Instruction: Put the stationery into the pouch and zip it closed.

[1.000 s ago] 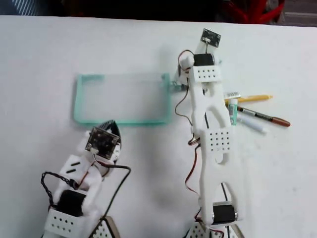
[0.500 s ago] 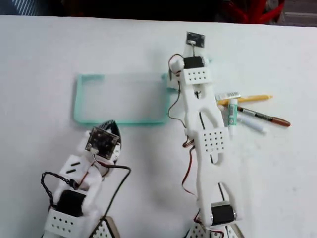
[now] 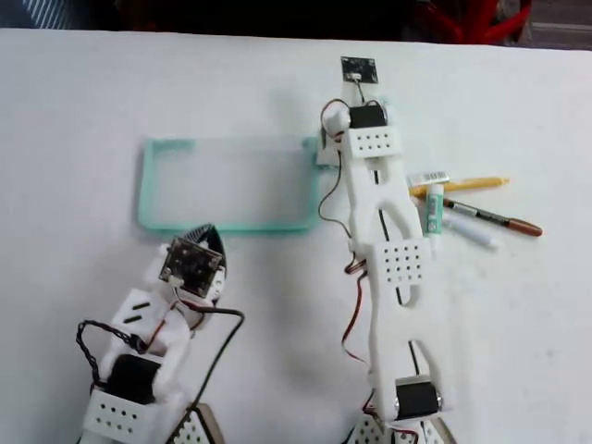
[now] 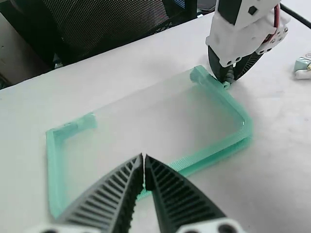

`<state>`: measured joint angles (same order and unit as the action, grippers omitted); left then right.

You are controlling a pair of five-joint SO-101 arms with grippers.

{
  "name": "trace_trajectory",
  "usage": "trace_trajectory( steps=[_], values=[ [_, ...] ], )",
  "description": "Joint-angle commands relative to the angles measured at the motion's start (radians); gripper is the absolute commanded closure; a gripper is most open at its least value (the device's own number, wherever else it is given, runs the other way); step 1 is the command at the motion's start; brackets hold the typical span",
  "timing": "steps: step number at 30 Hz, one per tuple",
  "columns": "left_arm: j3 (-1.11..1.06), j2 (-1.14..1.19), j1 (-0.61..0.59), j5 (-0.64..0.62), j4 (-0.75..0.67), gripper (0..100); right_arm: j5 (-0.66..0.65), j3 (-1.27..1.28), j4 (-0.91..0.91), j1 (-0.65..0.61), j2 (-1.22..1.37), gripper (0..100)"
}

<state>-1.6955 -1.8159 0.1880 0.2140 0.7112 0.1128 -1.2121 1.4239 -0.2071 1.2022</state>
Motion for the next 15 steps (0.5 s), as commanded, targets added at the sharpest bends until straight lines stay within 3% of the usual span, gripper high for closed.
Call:
trace_trajectory(
  steps=[1, 15],
  values=[
    [0.003, -0.005, 0.015, 0.008, 0.005, 97, -0.012, -0.032, 0.038, 0.001, -0.018, 98.1],
    [0.003, -0.007, 0.007, 0.008, 0.002, 95, -0.011, -0.066, 0.079, 0.002, -0.021, 98.1]
  ],
)
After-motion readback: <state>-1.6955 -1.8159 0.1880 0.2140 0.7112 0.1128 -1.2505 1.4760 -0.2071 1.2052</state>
